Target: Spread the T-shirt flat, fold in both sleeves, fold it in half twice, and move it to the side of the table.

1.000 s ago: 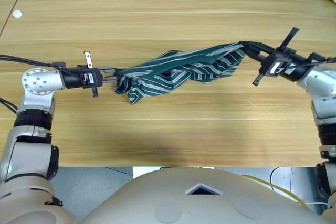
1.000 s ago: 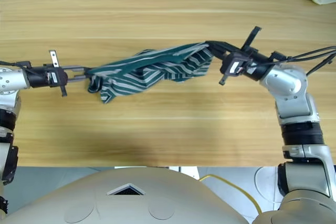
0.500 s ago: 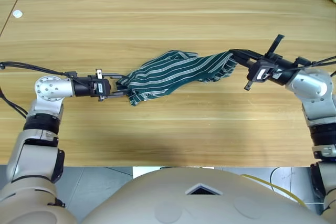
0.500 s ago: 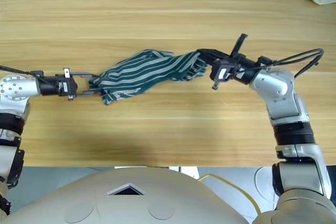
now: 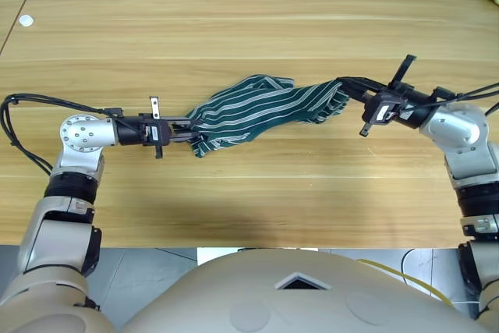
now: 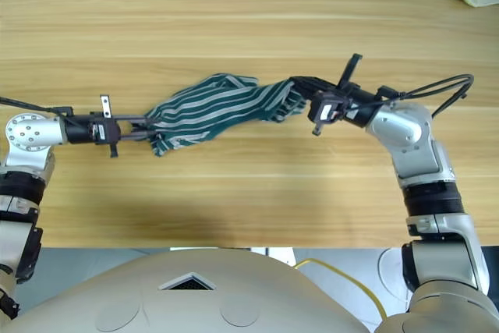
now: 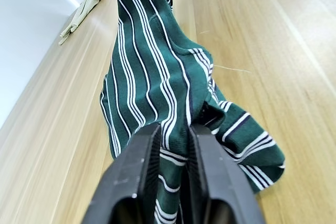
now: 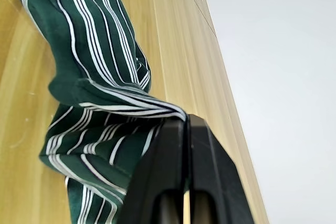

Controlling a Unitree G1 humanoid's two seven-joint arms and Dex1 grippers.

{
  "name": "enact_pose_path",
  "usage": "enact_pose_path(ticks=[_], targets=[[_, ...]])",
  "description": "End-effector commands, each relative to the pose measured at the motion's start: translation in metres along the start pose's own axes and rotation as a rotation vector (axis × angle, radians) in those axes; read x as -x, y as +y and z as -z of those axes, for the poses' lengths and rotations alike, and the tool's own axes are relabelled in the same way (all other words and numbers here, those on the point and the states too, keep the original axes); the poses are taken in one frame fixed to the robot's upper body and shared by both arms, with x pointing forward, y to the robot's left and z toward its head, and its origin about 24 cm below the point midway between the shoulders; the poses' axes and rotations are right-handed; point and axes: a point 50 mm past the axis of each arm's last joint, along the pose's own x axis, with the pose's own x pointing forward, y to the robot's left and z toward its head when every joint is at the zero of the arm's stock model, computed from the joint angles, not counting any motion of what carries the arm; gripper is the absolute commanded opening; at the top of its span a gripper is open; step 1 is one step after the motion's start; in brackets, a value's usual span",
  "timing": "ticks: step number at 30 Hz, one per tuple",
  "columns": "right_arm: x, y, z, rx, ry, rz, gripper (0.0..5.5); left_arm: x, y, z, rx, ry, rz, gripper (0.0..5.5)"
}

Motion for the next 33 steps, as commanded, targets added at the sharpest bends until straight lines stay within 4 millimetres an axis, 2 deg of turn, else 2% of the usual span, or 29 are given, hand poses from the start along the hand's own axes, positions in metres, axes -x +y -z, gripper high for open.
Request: enact_pose_path(ticks=[1,10,12,15,19,21,25,26,29,31,33], targets=[[-0.005,0.0,0.0,0.003,-0.003,0.004,0.0,0.001,0.003,0.002,0.005,0.021,-0.013,0.07],[-0.007,0.002,0.0,0.001,-0.007,0.007,0.0,0.002,0.003,0.007,-0.009,0.062,-0.024,0.03],[-0.005,0.0,0.001,0.0,-0.001,0.02,0.0,0.003,0.008,0.005,-0.031,0.045,-0.058,0.03],[0.004,-0.019,0.002,0.008,0.012,0.119,0.0,0.014,0.035,-0.012,-0.074,-0.053,-0.21,0.03],[0.017,-0.056,0.003,0.037,0.038,0.314,0.0,0.048,0.084,-0.047,-0.092,-0.275,-0.504,0.03],[0.022,-0.067,0.005,0.048,0.057,0.376,0.0,0.062,0.099,-0.053,-0.105,-0.292,-0.605,0.03],[0.028,-0.079,0.007,0.063,0.078,0.454,0.0,0.076,0.118,-0.053,-0.133,-0.216,-0.74,0.03],[0.03,-0.08,0.008,0.065,0.08,0.459,0.0,0.076,0.118,-0.054,-0.143,-0.206,-0.739,0.03],[0.037,-0.071,0.002,0.066,0.046,0.385,0.0,0.073,0.088,-0.048,-0.16,-0.151,-0.53,0.03],[0.051,-0.057,-0.006,0.062,0.004,0.288,0.0,0.082,0.061,-0.044,-0.146,-0.098,-0.386,0.03],[0.07,-0.043,-0.017,0.044,-0.045,0.189,0.0,0.094,0.046,-0.044,-0.146,-0.063,-0.335,0.03]])
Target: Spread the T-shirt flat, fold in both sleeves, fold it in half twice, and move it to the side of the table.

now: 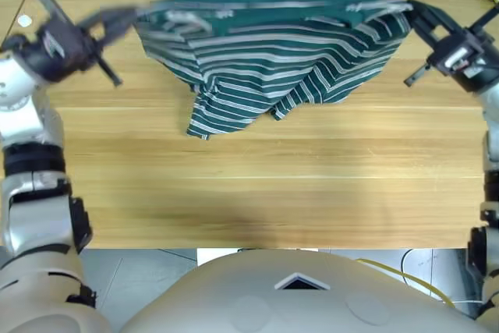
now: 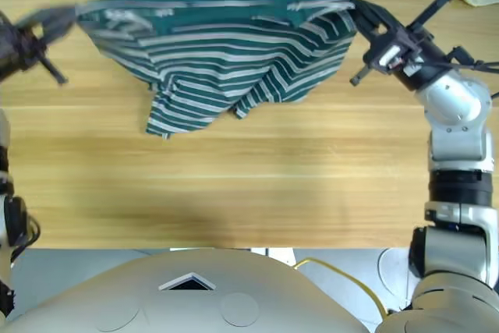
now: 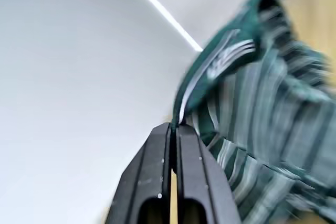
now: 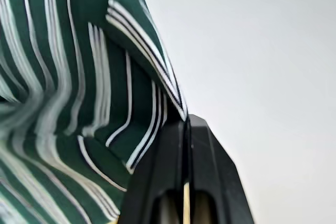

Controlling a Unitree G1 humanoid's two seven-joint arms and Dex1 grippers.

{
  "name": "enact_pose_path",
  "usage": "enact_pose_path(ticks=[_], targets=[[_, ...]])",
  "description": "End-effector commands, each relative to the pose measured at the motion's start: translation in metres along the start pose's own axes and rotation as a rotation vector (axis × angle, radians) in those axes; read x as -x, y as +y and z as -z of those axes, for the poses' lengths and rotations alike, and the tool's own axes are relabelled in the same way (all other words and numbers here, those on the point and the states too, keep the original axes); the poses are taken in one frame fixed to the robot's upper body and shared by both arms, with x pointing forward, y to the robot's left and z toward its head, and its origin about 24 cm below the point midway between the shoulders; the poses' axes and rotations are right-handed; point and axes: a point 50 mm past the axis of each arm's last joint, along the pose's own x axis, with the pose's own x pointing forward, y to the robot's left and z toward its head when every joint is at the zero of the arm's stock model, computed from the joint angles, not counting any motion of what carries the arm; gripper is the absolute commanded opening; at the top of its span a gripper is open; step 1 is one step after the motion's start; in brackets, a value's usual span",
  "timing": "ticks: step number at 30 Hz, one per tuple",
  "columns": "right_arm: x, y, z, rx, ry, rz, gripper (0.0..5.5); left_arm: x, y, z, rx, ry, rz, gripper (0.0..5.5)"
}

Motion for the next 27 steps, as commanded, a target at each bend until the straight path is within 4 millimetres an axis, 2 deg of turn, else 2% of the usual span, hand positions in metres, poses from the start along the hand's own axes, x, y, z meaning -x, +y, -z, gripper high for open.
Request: enact_pose_path(ticks=[1,2,4,5,7,9,11,12,14,16,17,18,19,20,21,22,23,24,25,26,27], targets=[[0.04,0.006,-0.021,-0.028,-0.082,-0.162,0.0,0.031,-0.012,-0.012,-0.025,0.045,0.103,0.03],[0.051,0.007,-0.029,-0.035,-0.116,-0.191,0.0,0.036,-0.016,-0.017,-0.032,0.033,0.115,0.03],[0.069,0.0,-0.057,-0.058,-0.253,-0.191,0.0,0.045,-0.023,-0.041,-0.05,-0.076,0.127,0.03],[0.078,-0.005,-0.077,-0.071,-0.366,-0.178,0.0,0.047,-0.025,-0.062,-0.053,-0.191,0.116,0.03],[0.091,-0.012,-0.103,-0.096,-0.522,-0.167,0.0,0.051,-0.025,-0.092,-0.035,-0.376,0.111,0.03],[0.091,-0.011,-0.107,-0.136,-0.569,-0.208,0.0,0.048,-0.025,-0.1,-0.012,-0.437,0.129,0.03],[0.085,0.0,-0.093,-0.159,-0.472,-0.299,0.0,0.038,-0.027,-0.082,0.024,-0.341,0.17,0.03],[0.08,0.014,-0.079,-0.179,-0.39,-0.372,0.0,0.029,-0.031,-0.059,0.031,-0.216,0.196,0.03],[0.054,0.057,-0.045,-0.202,-0.236,-0.593,0.0,0.007,-0.059,-0.01,0.13,-0.004,0.371,0.03],[0.035,0.085,-0.025,-0.215,-0.135,-0.78,0.0,-0.008,-0.082,0.012,0.173,0.091,0.548,0.03],[0.026,0.091,-0.015,-0.208,-0.09,-0.841,0.0,-0.016,-0.084,0.021,0.17,0.13,0.617,0.03],[0.013,0.093,-0.001,-0.19,-0.043,-0.88,0.0,-0.027,-0.078,0.03,0.158,0.177,0.662,0.03],[-0.007,0.087,0.015,-0.169,0.026,-0.889,0.0,-0.04,-0.063,0.038,0.142,0.238,0.687,0.03],[-0.035,0.065,0.03,-0.127,0.109,-0.831,0.0,-0.053,-0.039,0.043,0.122,0.31,0.673,0.03],[-0.082,0.009,0.041,-0.047,0.248,-0.545,0.0,-0.077,0.014,0.039,0.066,0.402,0.487,0.03],[-0.119,-0.088,0.031,-0.019,0.341,0.029,0.0,-0.105,0.095,0.01,-0.058,0.444,0.002,0.03],[-0.109,-0.191,-0.001,-0.097,0.313,0.654,0.0,-0.094,0.189,-0.054,-0.064,0.287,-0.696,0.03],[-0.083,-0.248,-0.029,-0.213,0.239,1.052,0.0,-0.067,0.235,-0.105,0.038,0.068,-1.117,0.03],[-0.062,-0.274,-0.045,-0.29,0.152,1.241,0.0,-0.045,0.252,-0.135,0.105,-0.121,-1.299,0.03],[-0.058,-0.278,-0.051,-0.254,0.101,1.25,0.0,-0.034,0.253,-0.145,0.029,-0.213,-1.312,0.03],[-0.068,-0.265,-0.048,-0.164,0.095,1.145,0.0,-0.037,0.243,-0.141,-0.12,-0.183,-1.233,0.03]])
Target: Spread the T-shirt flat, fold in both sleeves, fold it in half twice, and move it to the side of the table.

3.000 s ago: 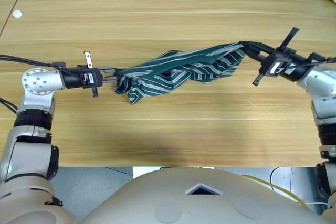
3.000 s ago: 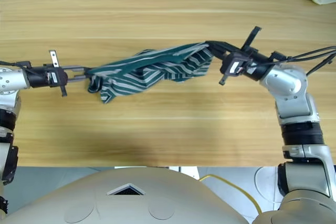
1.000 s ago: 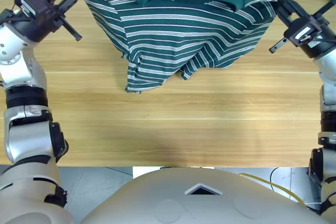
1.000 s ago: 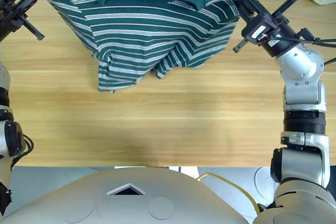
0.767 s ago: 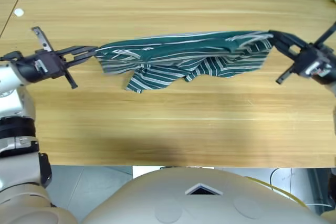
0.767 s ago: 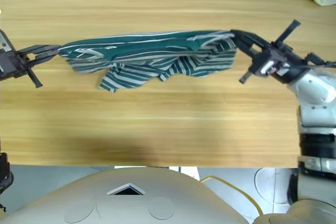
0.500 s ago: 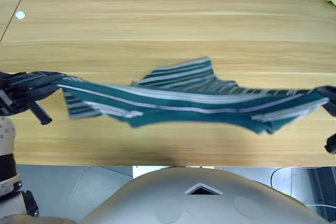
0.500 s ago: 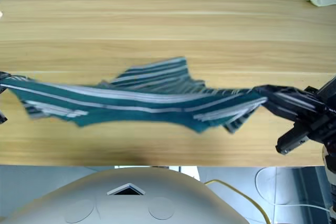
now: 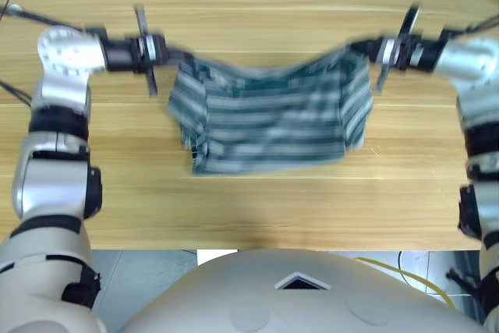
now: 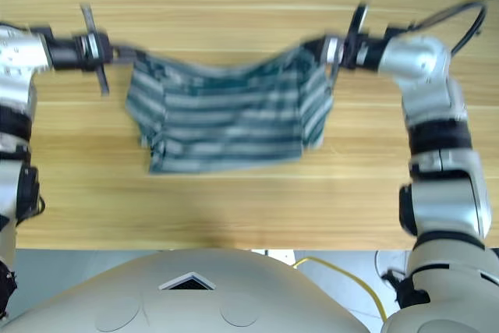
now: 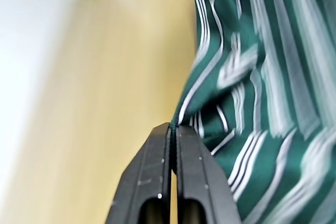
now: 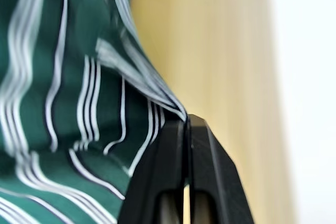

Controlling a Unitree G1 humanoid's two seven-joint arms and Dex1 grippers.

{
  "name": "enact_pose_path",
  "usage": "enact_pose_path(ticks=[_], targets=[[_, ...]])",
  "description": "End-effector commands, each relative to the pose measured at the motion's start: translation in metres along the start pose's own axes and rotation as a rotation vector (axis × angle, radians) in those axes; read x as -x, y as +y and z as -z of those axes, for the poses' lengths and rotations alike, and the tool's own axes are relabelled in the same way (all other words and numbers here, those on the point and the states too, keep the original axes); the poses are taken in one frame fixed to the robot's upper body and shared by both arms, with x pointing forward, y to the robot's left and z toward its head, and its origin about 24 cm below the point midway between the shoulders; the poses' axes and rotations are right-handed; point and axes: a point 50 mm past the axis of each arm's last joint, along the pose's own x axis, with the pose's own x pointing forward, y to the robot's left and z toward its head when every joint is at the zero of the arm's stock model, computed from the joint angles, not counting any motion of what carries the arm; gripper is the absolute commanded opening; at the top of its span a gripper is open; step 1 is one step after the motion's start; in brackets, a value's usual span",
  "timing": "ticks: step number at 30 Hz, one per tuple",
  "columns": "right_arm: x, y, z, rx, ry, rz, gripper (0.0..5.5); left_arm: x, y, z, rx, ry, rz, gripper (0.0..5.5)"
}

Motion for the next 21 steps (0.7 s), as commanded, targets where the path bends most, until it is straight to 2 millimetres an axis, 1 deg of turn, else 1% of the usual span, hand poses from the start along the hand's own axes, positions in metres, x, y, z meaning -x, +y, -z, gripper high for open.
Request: enact_pose_path(ticks=[1,2,3,4,5,6,7,8,9,10,12,15,17,19,21], targets=[[0.058,-0.189,-0.061,-0.078,-0.024,1.089,0.0,0.084,0.155,-0.109,-0.172,-0.22,-1.076,0.03],[0.007,-0.107,-0.022,0.143,0.104,0.567,0.0,0.039,0.091,-0.056,-0.476,0.065,-0.626,0.03],[-0.013,-0.034,0.004,0.244,0.15,0.175,0.0,0.017,0.029,-0.016,-0.621,0.178,-0.251,0.03],[-0.01,0.049,0.036,0.213,0.202,-0.156,0.0,0.011,-0.035,0.02,-0.501,0.181,0.001,0.03],[0.004,0.121,0.052,0.137,0.194,-0.35,0.0,0.014,-0.091,0.041,-0.375,0.133,0.138,0.03],[0.016,0.162,0.055,0.043,0.178,-0.4,0.0,0.019,-0.121,0.047,-0.258,0.069,0.142,0.03],[0.025,0.188,0.053,-0.029,0.153,-0.402,0.0,0.024,-0.134,0.047,-0.158,0.006,0.052,0.03],[0.028,0.196,0.05,-0.078,0.127,-0.361,0.0,0.031,-0.134,0.047,-0.117,-0.022,-0.055,0.03],[0.029,0.194,0.049,-0.108,0.115,-0.315,0.0,0.036,-0.131,0.049,-0.082,-0.029,-0.131,0.03],[0.028,0.19,0.048,-0.123,0.11,-0.283,0.0,0.038,-0.132,0.051,-0.056,-0.021,-0.154,0.03],[0.026,0.184,0.049,-0.124,0.115,-0.263,0.0,0.034,-0.15,0.057,-0.036,0.008,-0.072,0.03],[0.028,0.181,0.053,-0.125,0.134,-0.263,0.0,0.028,-0.172,0.054,0.003,-0.025,0.022,0.03],[0.03,0.18,0.053,-0.128,0.131,-0.261,0.0,0.026,-0.176,0.051,0.01,-0.051,0.043,0.03],[0.031,0.177,0.049,-0.128,0.103,-0.249,0.0,0.024,-0.173,0.049,0.008,-0.071,0.04,0.03],[0.034,0.167,0.037,-0.167,0.001,-0.206,0.0,0.026,-0.169,0.042,0.012,-0.12,0.041,0.03]])
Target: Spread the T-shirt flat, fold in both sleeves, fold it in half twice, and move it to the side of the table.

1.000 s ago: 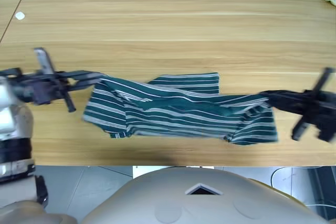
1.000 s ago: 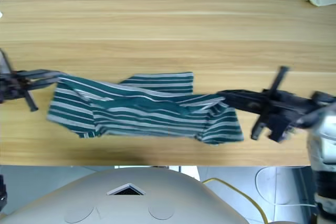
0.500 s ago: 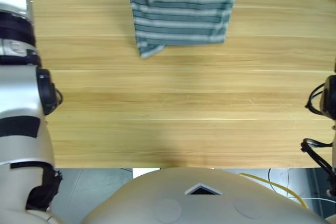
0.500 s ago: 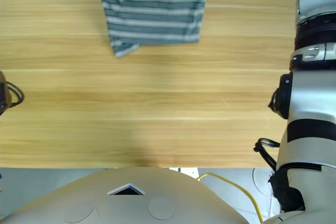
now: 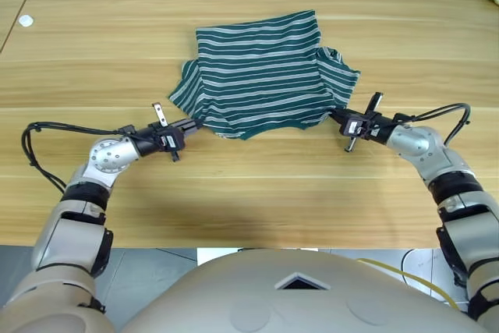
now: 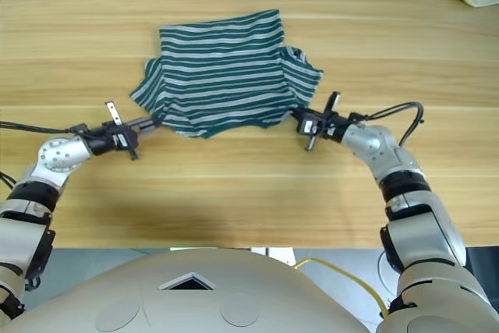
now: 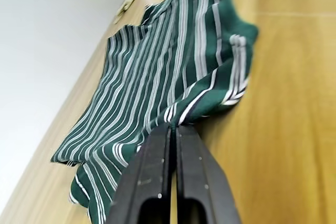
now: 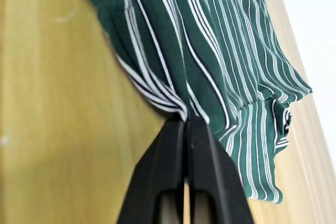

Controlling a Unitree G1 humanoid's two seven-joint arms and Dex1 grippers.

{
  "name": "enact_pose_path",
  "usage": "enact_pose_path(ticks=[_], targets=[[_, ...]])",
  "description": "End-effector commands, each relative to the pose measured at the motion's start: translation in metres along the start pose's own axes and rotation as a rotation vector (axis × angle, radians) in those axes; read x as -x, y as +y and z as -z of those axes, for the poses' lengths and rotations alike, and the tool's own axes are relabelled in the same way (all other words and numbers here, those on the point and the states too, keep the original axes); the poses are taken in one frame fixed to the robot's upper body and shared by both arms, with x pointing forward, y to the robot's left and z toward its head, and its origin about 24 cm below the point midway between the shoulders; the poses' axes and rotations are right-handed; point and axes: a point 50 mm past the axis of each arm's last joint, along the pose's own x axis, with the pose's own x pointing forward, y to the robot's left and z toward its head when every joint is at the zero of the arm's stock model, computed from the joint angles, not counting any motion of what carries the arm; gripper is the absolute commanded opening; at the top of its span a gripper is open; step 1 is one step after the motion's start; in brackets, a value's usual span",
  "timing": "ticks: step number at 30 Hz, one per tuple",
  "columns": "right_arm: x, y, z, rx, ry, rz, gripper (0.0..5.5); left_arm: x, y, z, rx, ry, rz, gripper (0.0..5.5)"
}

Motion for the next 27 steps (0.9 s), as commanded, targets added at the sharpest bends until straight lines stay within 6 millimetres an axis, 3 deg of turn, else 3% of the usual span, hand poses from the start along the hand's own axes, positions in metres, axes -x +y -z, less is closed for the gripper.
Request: enact_pose_path(ticks=[1,4,6,8,14,20,22,23,25,27], targets=[[0.018,-0.006,-0.019,-0.054,-0.171,0.02,0.0,0.004,0.008,-0.017,-0.003,-0.116,0.003,0.03],[0.051,-0.02,-0.05,-0.047,-0.396,0.058,0.0,0.02,0.023,-0.057,0.055,-0.368,-0.022,0.03],[0.086,-0.031,-0.078,-0.038,-0.598,0.095,0.0,0.042,0.035,-0.091,0.117,-0.589,-0.018,0.03],[0.113,-0.037,-0.097,-0.019,-0.733,0.111,0.0,0.058,0.041,-0.112,0.142,-0.714,0.014,0.03],[0.158,-0.046,-0.109,-0.017,-0.871,0.153,0.0,0.084,0.041,-0.125,0.146,-0.777,0.089,0.03],[0.216,-0.062,-0.125,0.005,-1.133,0.262,0.0,0.131,0.075,-0.165,0.164,-1.104,-0.032,0.03],[0.223,-0.067,-0.123,-0.004,-1.138,0.277,0.0,0.127,0.088,-0.168,0.183,-1.078,-0.104,0.03],[0.216,-0.069,-0.118,-0.006,-1.088,0.267,0.0,0.118,0.09,-0.163,0.172,-1.015,-0.116,0.03],[0.195,-0.067,-0.108,-0.02,-0.989,0.218,0.0,0.1,0.084,-0.15,0.138,-0.872,-0.085,0.03],[0.16,-0.053,-0.091,-0.04,-0.845,0.119,0.0,0.077,0.069,-0.122,0.113,-0.637,-0.004,0.03]])
